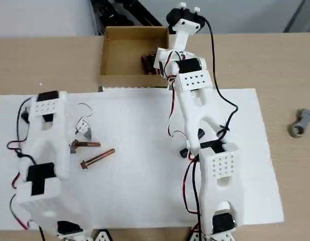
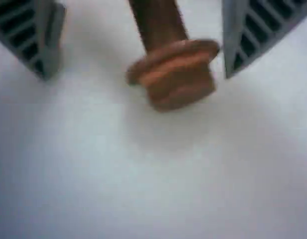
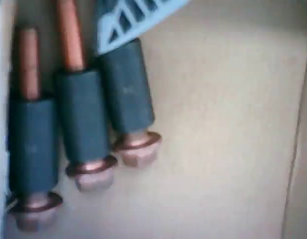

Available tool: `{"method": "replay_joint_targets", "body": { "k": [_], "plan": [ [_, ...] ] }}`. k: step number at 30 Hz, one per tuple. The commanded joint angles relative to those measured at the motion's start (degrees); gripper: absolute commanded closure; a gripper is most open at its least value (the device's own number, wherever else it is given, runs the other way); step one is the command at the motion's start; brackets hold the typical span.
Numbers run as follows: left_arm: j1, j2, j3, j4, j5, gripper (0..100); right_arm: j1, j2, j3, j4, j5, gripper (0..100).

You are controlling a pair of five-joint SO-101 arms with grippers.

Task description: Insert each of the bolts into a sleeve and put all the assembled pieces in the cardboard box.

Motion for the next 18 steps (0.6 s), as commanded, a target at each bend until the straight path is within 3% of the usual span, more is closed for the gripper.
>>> {"method": "replay_joint_targets", "body": {
  "k": [1, 10, 18],
  "plan": [
    [-0.09, 0.62, -1.98, 0.44, 0.0, 79, 0.57, -4.53, -2.55, 0.13, -0.44, 85.1],
    [0.26, -0.09, -3.65, 2.73, -0.09, 79, 0.48, -4.53, -2.55, 0.31, -0.53, 85.1],
    [5.19, 0.0, -3.74, 2.9, 0.0, 79, 0.4, -4.53, -2.55, 0.31, -0.62, 85.1]
  ]
}}
